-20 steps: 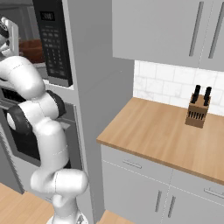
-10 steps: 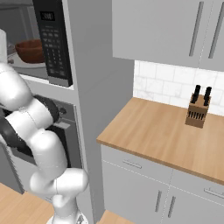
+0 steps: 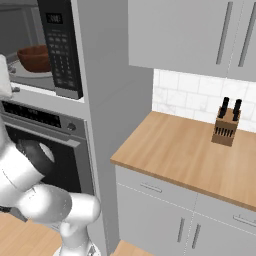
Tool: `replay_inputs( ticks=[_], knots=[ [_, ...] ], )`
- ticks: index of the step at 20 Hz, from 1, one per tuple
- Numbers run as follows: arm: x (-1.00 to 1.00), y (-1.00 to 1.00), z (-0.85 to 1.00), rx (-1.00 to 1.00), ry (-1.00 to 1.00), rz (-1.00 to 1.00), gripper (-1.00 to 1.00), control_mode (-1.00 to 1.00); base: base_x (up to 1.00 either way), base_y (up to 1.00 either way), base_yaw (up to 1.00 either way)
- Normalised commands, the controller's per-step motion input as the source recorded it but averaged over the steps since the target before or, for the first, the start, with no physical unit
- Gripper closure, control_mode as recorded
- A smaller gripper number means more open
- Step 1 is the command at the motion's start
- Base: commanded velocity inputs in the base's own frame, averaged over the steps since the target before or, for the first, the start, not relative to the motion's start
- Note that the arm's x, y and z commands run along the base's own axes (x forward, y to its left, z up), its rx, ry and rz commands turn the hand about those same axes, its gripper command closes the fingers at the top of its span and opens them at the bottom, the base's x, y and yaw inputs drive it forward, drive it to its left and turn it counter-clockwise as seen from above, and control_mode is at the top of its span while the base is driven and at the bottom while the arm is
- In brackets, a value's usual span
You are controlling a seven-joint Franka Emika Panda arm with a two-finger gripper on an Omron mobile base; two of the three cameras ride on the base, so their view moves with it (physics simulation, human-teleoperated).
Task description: Open the microwave, place the bowl with waffle inside the microwave, then close the microwave door and turn it on.
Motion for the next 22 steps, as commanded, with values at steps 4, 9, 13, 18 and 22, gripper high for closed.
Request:
replay_inputs(
  ticks=[4, 9, 13, 18, 22],
  knots=[
    [-0.45, 0.00, -0.58, -0.26, -0.31, 0.01, -1.00, -1.00, 0.00, 0.00, 0.00],
    [-0.76, 0.05, -0.40, -0.27, -0.43, 0.00, -1.00, -1.00, 0.00, 0.00, 0.00],
    [-0.51, 0.27, -0.30, -0.27, -0.37, 0.00, -1.00, -1.00, 0.00, 0.00, 0.00],
    [-0.50, 0.19, -0.24, -0.26, -0.25, 0.06, -1.00, -1.00, 0.00, 0.00, 0.00],
    [-0.49, 0.88, -0.17, -0.20, -0.23, 0.01, -1.00, -1.00, 0.00, 0.00, 0.00]
  ],
)
